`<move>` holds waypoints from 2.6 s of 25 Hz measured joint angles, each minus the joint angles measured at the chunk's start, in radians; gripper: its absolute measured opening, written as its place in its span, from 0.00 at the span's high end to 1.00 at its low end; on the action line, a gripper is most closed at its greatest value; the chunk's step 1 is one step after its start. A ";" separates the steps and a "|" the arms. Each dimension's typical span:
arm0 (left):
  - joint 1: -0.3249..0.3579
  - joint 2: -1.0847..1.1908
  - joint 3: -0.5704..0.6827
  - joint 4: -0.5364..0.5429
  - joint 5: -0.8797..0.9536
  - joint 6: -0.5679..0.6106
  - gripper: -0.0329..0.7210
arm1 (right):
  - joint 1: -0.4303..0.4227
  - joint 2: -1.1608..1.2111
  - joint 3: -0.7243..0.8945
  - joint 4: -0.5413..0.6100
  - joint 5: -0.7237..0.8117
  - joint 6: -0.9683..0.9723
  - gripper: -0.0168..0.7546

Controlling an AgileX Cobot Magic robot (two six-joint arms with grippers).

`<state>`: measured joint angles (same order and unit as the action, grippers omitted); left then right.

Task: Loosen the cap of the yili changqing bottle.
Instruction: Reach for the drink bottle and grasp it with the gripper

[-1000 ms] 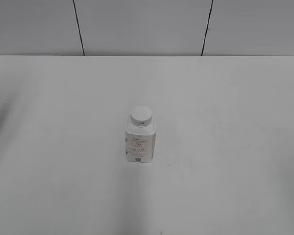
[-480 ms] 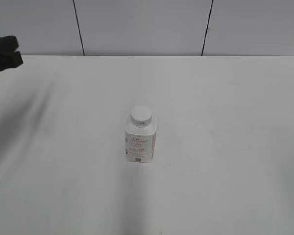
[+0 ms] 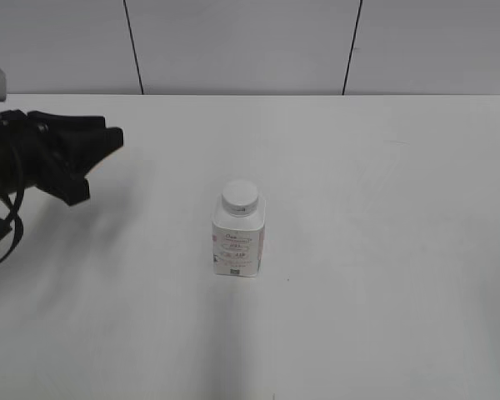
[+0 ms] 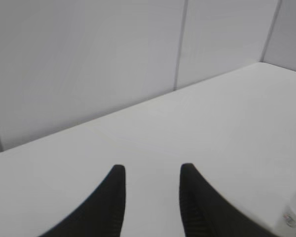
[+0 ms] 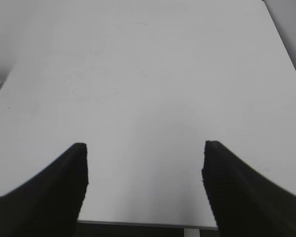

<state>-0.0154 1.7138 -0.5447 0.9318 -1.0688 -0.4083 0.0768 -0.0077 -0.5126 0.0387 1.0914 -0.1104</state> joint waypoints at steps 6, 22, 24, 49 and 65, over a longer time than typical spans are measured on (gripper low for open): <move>0.010 0.107 -0.031 0.258 -0.057 -0.022 0.64 | 0.000 0.000 0.000 0.000 0.000 0.000 0.24; 0.007 0.323 -0.132 0.395 -0.133 -0.049 0.17 | 0.000 0.000 0.000 0.000 0.000 0.000 0.24; -0.007 0.355 -0.156 0.398 -0.133 -0.050 0.14 | 0.000 0.000 0.000 0.000 0.000 0.000 0.24; -0.250 0.599 -0.484 0.484 -0.138 -0.132 0.17 | 0.000 0.000 0.000 0.000 0.000 0.000 0.24; -0.292 0.605 -0.510 0.462 -0.138 -0.135 0.37 | 0.000 0.000 0.000 0.000 0.000 0.000 0.24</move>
<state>-0.3070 2.3184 -1.0551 1.3942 -1.2067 -0.5433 0.0768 -0.0077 -0.5126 0.0387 1.0914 -0.1104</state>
